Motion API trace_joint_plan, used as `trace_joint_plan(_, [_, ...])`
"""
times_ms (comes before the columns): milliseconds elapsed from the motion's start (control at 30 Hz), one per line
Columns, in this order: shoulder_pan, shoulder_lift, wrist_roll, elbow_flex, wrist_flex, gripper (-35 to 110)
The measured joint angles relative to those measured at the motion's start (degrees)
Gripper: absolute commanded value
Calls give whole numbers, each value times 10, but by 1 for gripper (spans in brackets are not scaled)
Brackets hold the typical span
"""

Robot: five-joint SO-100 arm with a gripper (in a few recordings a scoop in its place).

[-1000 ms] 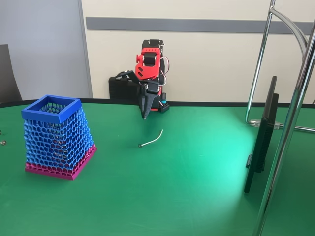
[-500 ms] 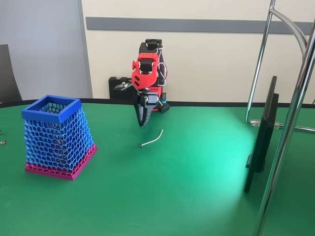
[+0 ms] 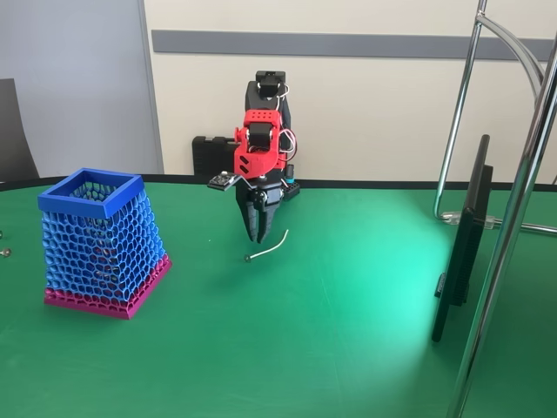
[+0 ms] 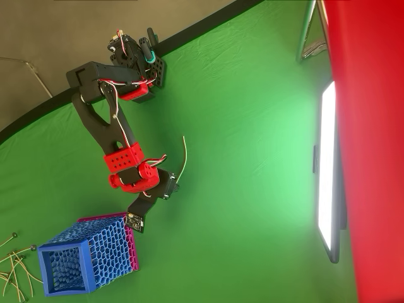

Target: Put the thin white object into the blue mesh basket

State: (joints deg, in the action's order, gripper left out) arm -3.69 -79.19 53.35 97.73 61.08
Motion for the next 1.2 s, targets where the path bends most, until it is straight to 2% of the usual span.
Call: trace_joint_plan(1200, [-18, 108, 54, -47, 1, 13])
